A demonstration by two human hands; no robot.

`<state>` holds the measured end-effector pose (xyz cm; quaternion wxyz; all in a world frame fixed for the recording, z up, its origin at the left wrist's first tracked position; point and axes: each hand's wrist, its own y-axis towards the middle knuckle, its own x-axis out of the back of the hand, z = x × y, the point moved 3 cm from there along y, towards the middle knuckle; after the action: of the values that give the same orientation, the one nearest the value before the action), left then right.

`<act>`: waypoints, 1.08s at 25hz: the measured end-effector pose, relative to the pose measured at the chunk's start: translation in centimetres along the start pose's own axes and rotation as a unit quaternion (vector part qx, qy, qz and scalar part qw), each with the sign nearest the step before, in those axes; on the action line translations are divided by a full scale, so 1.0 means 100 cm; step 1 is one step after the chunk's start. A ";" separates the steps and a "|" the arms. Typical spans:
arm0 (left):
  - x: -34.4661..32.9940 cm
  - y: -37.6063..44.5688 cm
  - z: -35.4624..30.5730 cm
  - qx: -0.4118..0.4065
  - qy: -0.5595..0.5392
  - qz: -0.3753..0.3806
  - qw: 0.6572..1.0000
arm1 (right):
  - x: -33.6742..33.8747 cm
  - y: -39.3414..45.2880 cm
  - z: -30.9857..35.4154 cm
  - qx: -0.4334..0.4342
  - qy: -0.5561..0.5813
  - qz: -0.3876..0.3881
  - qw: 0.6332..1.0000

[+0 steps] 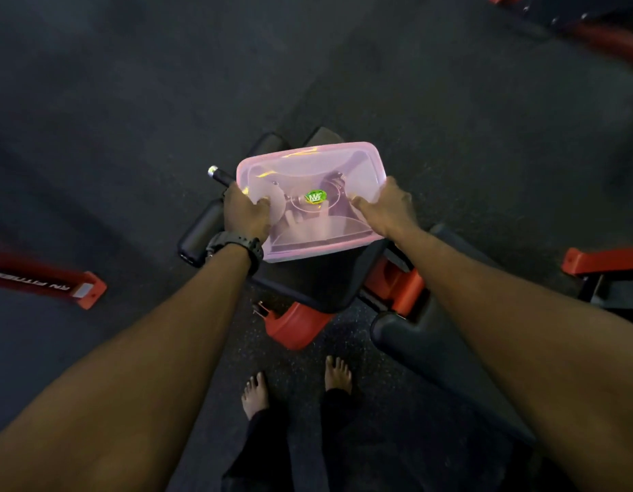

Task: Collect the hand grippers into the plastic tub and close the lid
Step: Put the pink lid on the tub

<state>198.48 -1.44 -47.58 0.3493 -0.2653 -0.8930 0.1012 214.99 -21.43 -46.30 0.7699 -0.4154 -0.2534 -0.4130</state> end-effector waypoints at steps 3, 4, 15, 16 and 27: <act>0.002 0.017 -0.002 -0.008 0.046 -0.005 0.999 | -0.001 0.013 0.000 0.008 -0.020 0.011 1.000; 0.002 0.022 -0.007 -0.013 0.050 -0.003 0.999 | -0.001 0.018 0.001 0.022 -0.027 0.015 0.999; -0.015 0.057 -0.019 -0.152 0.179 -0.032 0.971 | -0.033 0.042 0.040 0.195 -0.227 -0.041 0.953; -0.013 0.061 -0.016 -0.142 0.150 -0.023 0.978 | -0.035 0.042 0.040 0.196 -0.234 -0.052 0.951; -0.004 0.073 0.011 -0.116 -0.119 -0.002 0.986 | -0.043 0.041 0.040 0.216 -0.256 -0.107 0.936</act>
<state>200.96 4.44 -51.30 0.2079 -0.2884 -0.9343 0.0265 215.97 -14.93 -49.08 0.7012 -0.3009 -0.5681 -0.3082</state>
